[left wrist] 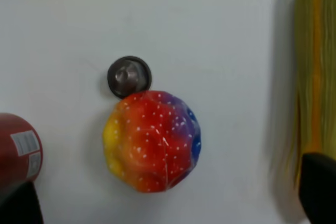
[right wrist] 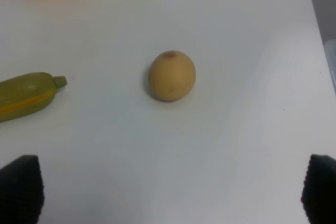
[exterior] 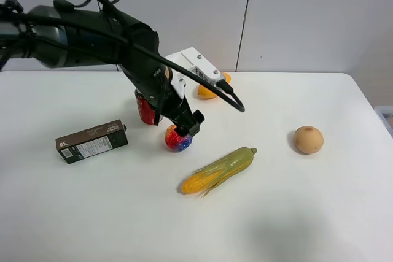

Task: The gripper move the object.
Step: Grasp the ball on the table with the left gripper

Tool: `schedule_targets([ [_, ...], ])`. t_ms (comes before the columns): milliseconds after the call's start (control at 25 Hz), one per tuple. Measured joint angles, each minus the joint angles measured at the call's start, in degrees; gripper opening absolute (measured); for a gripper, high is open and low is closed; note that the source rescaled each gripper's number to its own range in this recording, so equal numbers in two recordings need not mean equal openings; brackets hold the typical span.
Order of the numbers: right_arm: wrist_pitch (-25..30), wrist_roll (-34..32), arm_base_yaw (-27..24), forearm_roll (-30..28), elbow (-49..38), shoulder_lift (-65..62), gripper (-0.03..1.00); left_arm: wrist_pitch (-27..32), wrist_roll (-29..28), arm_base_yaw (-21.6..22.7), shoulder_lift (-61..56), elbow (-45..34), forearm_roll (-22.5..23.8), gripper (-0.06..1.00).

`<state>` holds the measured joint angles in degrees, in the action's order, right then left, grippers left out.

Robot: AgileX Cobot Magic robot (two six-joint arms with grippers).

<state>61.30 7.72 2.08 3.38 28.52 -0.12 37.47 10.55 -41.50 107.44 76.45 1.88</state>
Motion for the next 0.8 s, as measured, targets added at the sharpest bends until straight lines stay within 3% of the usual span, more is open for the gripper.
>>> schedule_targets([
  [800, 0.00, 0.00, 0.00, 0.00, 0.00, 0.00, 1.00, -8.05, 0.14, 0.00, 11.99, 0.00, -0.14, 1.00],
])
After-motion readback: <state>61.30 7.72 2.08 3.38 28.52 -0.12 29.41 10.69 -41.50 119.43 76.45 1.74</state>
